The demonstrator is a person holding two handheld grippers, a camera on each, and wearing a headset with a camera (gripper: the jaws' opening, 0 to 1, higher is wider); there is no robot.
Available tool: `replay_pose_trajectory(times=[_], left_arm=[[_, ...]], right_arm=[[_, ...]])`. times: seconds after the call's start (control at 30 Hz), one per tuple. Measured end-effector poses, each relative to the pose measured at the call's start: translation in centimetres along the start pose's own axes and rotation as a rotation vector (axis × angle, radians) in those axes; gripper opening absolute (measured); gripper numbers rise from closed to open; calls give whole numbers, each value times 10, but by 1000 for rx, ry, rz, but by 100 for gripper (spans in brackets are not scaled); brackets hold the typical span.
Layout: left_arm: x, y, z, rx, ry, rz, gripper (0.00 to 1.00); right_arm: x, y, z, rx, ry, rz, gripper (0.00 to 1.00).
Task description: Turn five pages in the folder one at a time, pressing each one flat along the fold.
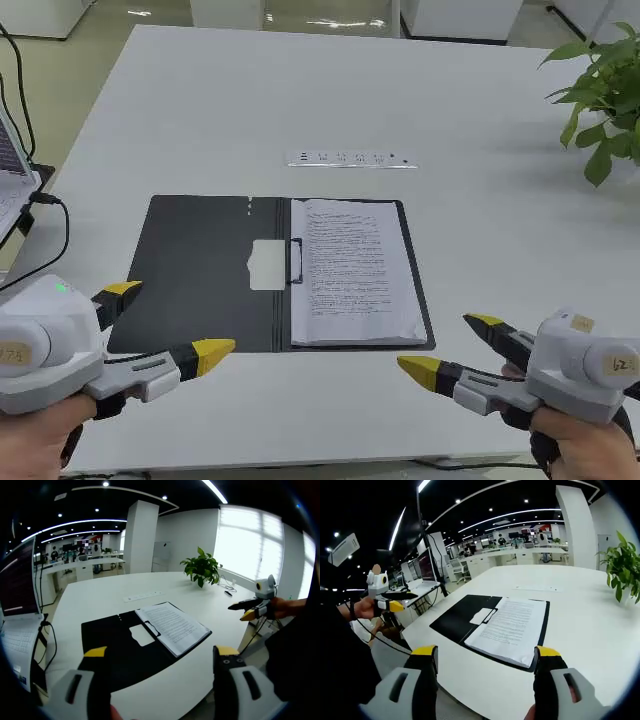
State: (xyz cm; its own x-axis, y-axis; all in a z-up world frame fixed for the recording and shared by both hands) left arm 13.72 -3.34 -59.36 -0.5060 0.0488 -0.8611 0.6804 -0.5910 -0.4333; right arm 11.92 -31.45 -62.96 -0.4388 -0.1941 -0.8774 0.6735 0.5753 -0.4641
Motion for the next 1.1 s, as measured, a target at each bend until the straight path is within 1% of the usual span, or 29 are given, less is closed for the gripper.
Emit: replay_pose_trajectory(times=[0.33,0.63,1.0,1.1], left_arm=[[1,-2,-2,-7,-3,2,85],[0,-3,-5,-15,-7,8,85],[2,-4,-4,-13,-4,-3,85],[2,-6,-6,-15,-2,-2,85]], right_arm=[[3,-4,3,8,6,-2,77],[6,-5,5,16,12,-1,77],[9,-8,5,22,17,-7,77],[10,-9,5,26,19,-7,77]])
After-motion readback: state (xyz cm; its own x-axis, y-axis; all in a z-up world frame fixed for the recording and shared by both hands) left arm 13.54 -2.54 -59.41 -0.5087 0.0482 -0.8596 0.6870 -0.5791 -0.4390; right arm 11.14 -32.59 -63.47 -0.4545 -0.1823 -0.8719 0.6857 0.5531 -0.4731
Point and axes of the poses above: the centre of the closed fingertips' face, and the gripper's own axes: y roughly forward along the fingers, z roughly to its right, x roughly out of its underside, the point moved 2 cm from there along -y, roughly backward along the fingers, and after that the axes turned 8 degrees about -y, right-handed, at the moved point
